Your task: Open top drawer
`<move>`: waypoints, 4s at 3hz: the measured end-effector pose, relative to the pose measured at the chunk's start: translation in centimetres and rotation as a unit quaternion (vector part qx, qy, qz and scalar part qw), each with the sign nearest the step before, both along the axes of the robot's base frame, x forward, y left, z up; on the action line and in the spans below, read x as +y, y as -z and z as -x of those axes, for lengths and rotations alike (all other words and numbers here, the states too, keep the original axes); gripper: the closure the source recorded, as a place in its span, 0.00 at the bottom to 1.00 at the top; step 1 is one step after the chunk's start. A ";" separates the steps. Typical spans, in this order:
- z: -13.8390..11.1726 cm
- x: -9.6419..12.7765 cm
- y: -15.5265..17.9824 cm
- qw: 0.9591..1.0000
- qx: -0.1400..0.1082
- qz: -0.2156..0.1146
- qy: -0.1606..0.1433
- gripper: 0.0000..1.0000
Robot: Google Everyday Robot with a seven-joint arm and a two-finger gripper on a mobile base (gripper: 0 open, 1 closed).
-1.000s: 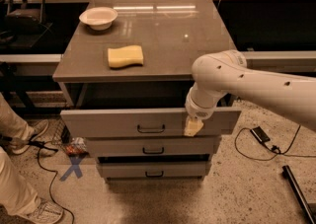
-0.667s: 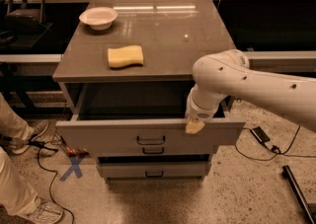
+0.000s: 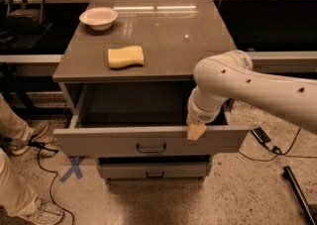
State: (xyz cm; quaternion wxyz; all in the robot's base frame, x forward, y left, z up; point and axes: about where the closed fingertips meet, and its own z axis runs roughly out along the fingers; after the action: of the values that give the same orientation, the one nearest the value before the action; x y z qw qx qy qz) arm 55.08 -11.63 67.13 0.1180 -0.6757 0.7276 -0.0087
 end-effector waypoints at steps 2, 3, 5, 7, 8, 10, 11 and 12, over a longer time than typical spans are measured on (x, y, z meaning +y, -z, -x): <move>0.1 0.0 0.2 1.000 0.002 0.001 -0.001 0.59; 0.2 0.0 0.2 1.000 0.002 0.001 -0.001 0.35; 0.3 0.1 0.4 1.000 0.004 0.002 -0.002 0.00; 0.6 -0.6 1.6 0.998 0.066 -0.005 0.003 0.00; 1.6 -1.6 1.8 0.996 0.086 -0.008 0.019 0.00; 4.3 -3.7 1.7 0.993 0.094 -0.001 0.066 0.42; 5.1 -4.3 2.0 0.992 0.101 -0.001 0.080 0.65; 6.2 -5.1 1.6 0.990 0.101 0.005 0.096 0.88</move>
Offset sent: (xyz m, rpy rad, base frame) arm -0.0006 0.0001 -0.0008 -0.0007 0.0016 0.0008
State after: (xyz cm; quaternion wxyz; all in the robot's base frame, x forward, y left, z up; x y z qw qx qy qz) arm 48.88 -16.78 65.50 0.0396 -0.6004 0.7975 0.0447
